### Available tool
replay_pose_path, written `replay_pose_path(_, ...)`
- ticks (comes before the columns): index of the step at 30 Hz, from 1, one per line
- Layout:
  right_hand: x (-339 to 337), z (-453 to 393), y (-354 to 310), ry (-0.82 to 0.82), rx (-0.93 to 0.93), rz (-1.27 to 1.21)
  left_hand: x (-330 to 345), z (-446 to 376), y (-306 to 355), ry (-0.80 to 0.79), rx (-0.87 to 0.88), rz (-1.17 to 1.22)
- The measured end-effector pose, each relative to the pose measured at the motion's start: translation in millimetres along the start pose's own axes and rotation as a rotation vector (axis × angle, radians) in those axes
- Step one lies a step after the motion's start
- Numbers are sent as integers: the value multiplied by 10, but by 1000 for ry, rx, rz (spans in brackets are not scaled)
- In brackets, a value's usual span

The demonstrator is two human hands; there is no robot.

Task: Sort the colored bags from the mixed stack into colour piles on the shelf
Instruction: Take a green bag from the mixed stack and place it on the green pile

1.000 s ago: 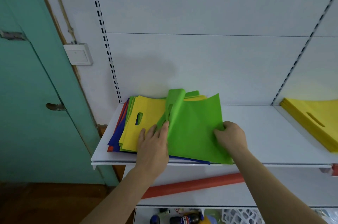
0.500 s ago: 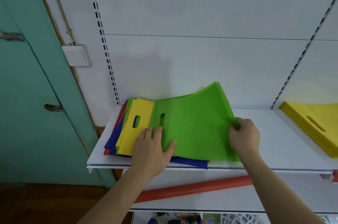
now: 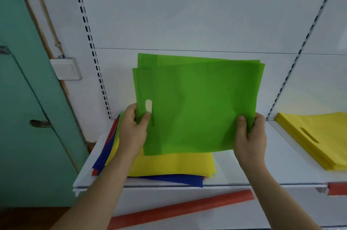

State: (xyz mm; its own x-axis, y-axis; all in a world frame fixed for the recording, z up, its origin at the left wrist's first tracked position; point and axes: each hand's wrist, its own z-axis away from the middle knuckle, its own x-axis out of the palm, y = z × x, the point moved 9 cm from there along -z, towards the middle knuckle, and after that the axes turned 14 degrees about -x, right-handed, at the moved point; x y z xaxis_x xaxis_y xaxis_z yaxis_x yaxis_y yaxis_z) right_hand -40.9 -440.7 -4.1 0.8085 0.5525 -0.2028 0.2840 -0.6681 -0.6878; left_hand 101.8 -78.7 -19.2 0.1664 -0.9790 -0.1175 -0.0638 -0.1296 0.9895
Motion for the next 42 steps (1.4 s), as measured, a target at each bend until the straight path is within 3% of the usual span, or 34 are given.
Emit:
replay_pose_path(10,249,225,259,-186,67,13,105,140,-364,-170,-74,-94)
replay_pose_path(12,237,193,235,-199,30,66,87,139,-332,-134,-43,-77)
replay_pose_path(19,-215,207,85,22,50,68,86,256,21,53,120,-44)
replay_pose_path(27,-1179,440,-7,34,-124,342,787,631,55,-33,180,-1)
replay_pose_path(42,-3765,825,870,103,0,629,3011,2462,463,-403,388,-171)
